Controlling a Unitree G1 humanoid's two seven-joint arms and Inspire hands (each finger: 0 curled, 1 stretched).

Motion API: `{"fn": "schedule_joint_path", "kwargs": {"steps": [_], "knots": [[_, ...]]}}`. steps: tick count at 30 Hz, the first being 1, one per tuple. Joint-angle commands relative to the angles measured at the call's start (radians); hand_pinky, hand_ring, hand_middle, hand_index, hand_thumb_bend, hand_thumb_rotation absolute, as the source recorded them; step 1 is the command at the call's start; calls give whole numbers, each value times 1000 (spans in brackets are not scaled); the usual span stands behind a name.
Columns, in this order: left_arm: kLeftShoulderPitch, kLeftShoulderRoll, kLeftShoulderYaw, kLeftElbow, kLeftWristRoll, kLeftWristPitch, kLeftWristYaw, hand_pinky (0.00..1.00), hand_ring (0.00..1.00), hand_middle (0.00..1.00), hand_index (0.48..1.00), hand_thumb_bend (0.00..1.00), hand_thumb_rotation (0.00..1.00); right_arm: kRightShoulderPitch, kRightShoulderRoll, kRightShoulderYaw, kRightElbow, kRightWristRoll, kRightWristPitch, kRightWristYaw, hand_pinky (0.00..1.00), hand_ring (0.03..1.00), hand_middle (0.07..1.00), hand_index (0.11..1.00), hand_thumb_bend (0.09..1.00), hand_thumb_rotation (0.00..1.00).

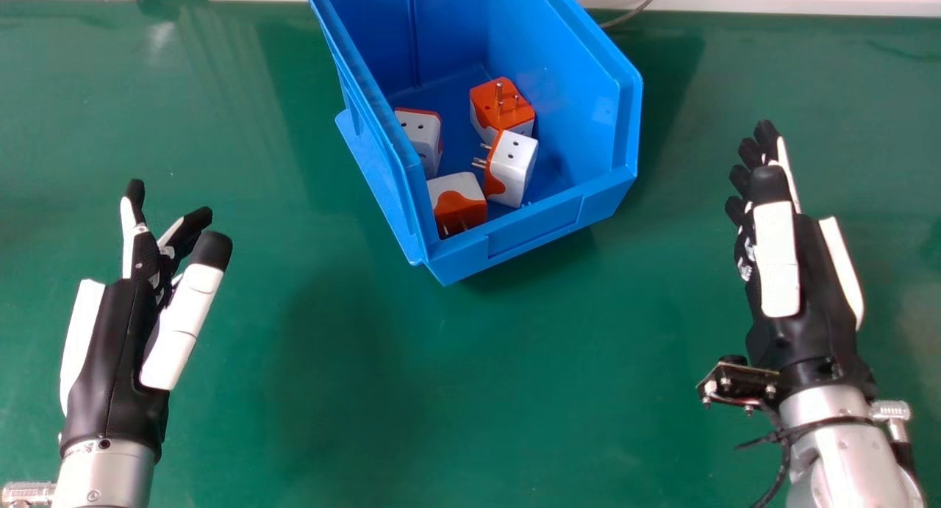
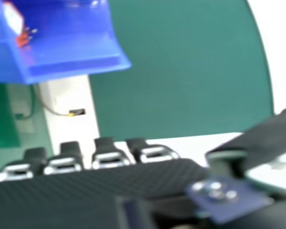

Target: Pick all objects and put in blue box

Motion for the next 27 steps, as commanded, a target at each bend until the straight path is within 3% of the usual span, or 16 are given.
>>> {"fn": "schedule_joint_path", "kwargs": {"steps": [1,5,9,15,18,21,23,24,26,27], "knots": [[13,-5,-5,-21,8,-25,7,839,913,895,901,934,902,-46,-30,-28,14,3,-34,6,1000,1000,1000,1000,705,1000],[27,-3,-1,-15,10,-29,10,836,909,894,897,926,903,-90,-51,-45,69,7,-51,12,1000,1000,1000,1000,688,1000],[15,-9,4,2,12,-34,30,835,908,894,895,920,905,-151,-68,-55,154,-6,-84,0,998,1000,1000,1000,684,1000],[-52,-19,6,67,2,-66,55,803,895,884,880,900,894,-237,-38,-60,267,2,-133,-31,919,992,986,974,736,1000],[-52,-29,8,84,0,-98,63,790,891,884,879,889,880,-248,-18,-76,328,46,-158,-15,920,995,987,975,727,1000],[-20,-37,25,69,-29,-103,55,779,888,885,884,866,864,-234,-12,-94,349,72,-158,-11,923,997,988,977,712,1000],[1,-48,36,38,-56,-69,56,778,889,886,886,856,860,-224,-13,-103,346,80,-146,-13,921,994,987,977,699,1000],[10,-51,37,14,-58,-44,60,778,889,886,887,852,859,-216,-11,-105,330,83,-135,-13,919,991,985,975,688,1000],[20,-40,36,-15,-52,-17,55,764,877,880,887,846,862,-203,-6,-104,301,83,-123,-12,897,973,969,958,657,1000],[20,-26,36,-8,-59,-20,34,759,872,877,887,847,864,-200,-6,-103,295,84,-124,-8,891,968,964,953,656,1000]]}}
